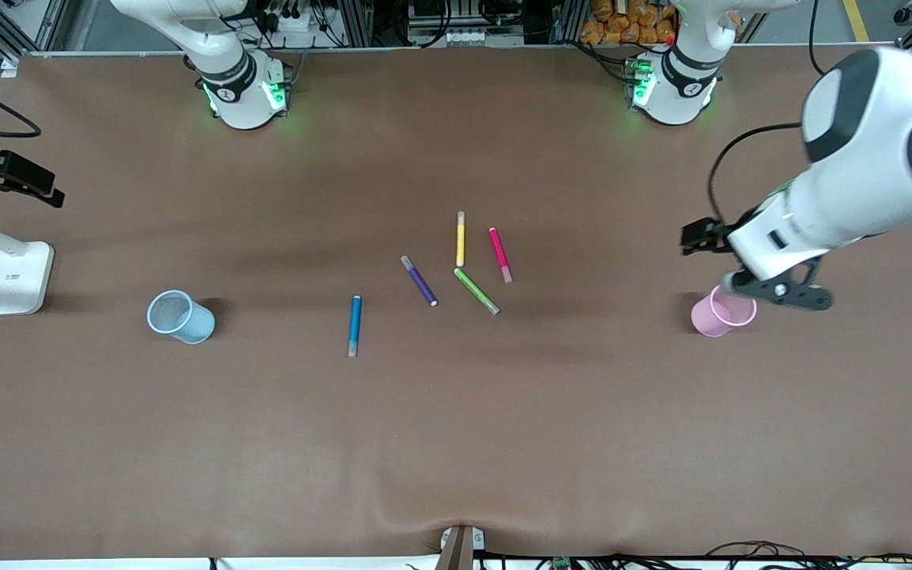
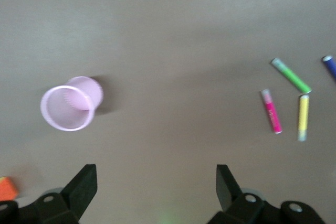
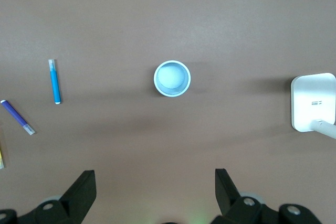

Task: Place pink and blue markers in matching cups
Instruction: 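Move the left gripper from the pink cup toward the pink marker, then lower the left gripper and grasp the pink marker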

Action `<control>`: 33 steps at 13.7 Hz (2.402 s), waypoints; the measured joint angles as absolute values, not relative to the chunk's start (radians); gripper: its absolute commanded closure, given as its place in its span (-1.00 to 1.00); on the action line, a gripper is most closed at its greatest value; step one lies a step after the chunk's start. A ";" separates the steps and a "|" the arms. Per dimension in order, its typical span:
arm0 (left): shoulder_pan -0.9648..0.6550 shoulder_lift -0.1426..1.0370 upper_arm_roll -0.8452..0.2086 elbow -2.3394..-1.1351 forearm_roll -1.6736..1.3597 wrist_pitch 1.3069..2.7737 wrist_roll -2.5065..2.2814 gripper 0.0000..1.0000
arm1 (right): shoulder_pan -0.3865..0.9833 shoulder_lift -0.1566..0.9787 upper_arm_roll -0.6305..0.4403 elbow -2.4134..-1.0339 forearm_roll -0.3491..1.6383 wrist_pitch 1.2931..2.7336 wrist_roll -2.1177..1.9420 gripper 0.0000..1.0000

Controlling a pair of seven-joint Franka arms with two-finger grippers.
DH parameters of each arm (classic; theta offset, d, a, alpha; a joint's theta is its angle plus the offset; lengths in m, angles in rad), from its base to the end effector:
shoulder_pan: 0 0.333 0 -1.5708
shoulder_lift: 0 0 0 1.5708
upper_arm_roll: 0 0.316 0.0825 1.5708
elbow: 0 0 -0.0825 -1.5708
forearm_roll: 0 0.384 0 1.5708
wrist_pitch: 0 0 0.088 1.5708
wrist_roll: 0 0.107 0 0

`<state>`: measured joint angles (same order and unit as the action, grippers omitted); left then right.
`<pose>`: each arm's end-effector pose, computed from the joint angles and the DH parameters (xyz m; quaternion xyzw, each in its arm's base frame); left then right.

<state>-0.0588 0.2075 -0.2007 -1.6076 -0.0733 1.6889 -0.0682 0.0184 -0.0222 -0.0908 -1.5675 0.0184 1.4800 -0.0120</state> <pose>0.5917 -0.1547 0.4980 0.9926 -0.0878 -0.0694 0.0460 0.5368 -0.0374 0.6305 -0.9990 0.0296 0.0322 0.0116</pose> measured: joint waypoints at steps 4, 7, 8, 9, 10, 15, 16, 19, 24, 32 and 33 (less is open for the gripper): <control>-0.119 0.274 -0.246 -1.607 -0.075 1.751 -0.273 -1.00 | 0.022 -0.022 -0.090 -1.568 0.018 1.480 -0.012 -1.00; -0.167 0.337 -0.247 -1.609 -0.076 1.814 -0.374 -1.00 | 0.025 -0.022 -0.089 -1.568 0.018 1.480 -0.012 -1.00; -0.184 0.361 -0.247 -1.609 -0.075 1.835 -0.394 -1.00 | 0.025 -0.022 -0.089 -1.568 0.018 1.480 -0.012 -1.00; -0.204 0.385 -0.247 -1.610 -0.076 1.855 -0.430 -1.00 | 0.025 -0.022 -0.089 -1.568 0.018 1.480 -0.012 -1.00; -0.223 0.406 -0.247 -1.610 -0.076 1.870 -0.486 -1.00 | 0.025 -0.022 -0.089 -1.568 0.018 1.480 -0.012 -1.00; -0.315 0.467 -0.247 -1.644 -0.075 1.984 -0.705 -1.00 | 0.025 -0.022 -0.089 -1.568 0.018 1.480 -0.012 -1.00; -0.329 0.475 -0.248 -1.666 -0.075 2.025 -0.753 -1.00 | 0.025 -0.022 -0.089 -1.568 0.018 1.480 -0.012 -1.00; -0.373 0.506 -0.247 -1.724 -0.075 2.113 -0.863 -1.00 | 0.025 -0.022 -0.089 -1.568 0.018 1.480 -0.012 -1.00; -0.441 0.556 -0.246 -1.773 -0.075 2.180 -0.920 -0.74 | 0.026 -0.021 -0.089 -1.569 0.018 1.480 -0.012 -1.00; -0.460 0.622 -0.242 -1.802 -0.075 2.265 -0.929 -0.15 | 0.060 -0.011 -0.088 -1.571 0.018 1.486 -0.012 -1.00; -0.461 0.631 -0.242 -1.802 -0.075 2.277 -0.929 -0.11 | 0.068 -0.005 -0.087 -1.571 0.018 1.488 -0.012 -1.00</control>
